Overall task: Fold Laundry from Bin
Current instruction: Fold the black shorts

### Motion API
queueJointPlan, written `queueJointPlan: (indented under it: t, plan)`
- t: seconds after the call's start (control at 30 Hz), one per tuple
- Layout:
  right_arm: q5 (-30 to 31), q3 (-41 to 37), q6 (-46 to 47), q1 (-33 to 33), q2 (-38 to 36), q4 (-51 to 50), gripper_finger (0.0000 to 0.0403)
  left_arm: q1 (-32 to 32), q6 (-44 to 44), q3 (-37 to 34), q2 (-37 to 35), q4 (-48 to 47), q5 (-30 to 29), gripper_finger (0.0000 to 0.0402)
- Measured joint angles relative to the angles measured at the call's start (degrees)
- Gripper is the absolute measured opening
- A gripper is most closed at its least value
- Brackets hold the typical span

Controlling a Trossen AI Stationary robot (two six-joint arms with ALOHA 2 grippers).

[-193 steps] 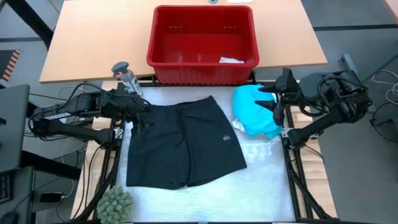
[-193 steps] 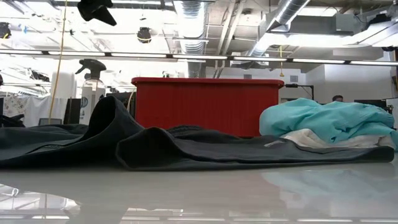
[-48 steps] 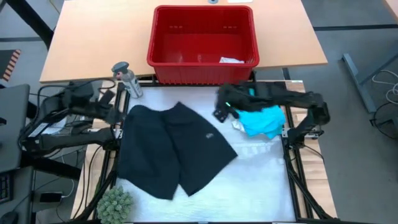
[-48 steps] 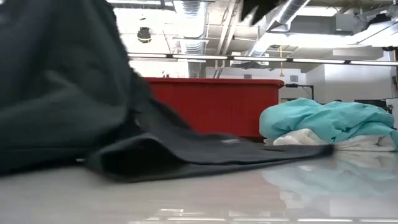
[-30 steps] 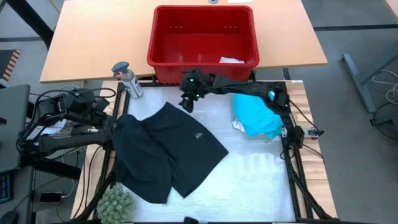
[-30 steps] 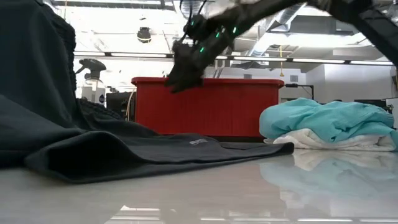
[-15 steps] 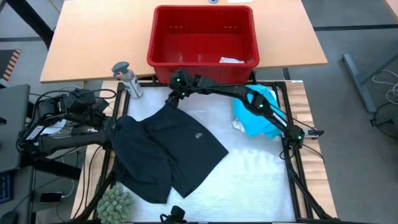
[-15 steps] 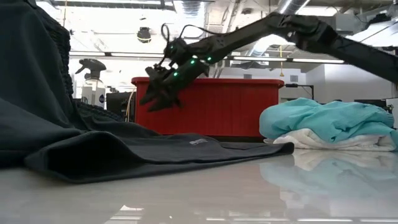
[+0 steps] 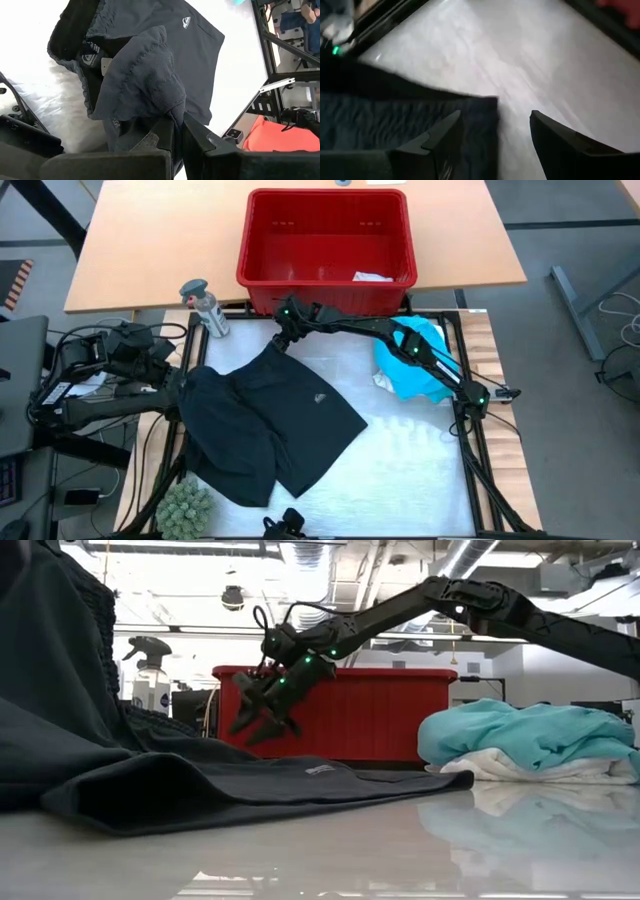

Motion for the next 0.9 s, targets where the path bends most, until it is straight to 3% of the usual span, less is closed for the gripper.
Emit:
queueJointPlan:
  t: [0.2,0.33,0.47,0.9]
  plan:
    - [3.69,0.01,7.15,1.20,0.19,2.68,0.0255,0.02,-0.55,0.00,0.00,0.33,0.00,0.0000]
    - [3.76,-0.17,8.15,3.73,2.27,3.46,0.0255,0.02,-0.61,0.00,0.02,0.35,-0.01,0.0000]
    - [7.68,-0.01,8.94,5.39,3.58,4.51,0.0254,0.01,-1.09,-0.01,0.02,0.35,0.11,0.0000]
    - [7.58,0.91,13.45,5.22,3.65,-0.15,0.0253,0.02,0.09,-0.02,0.02,0.46,0.33,0.0000]
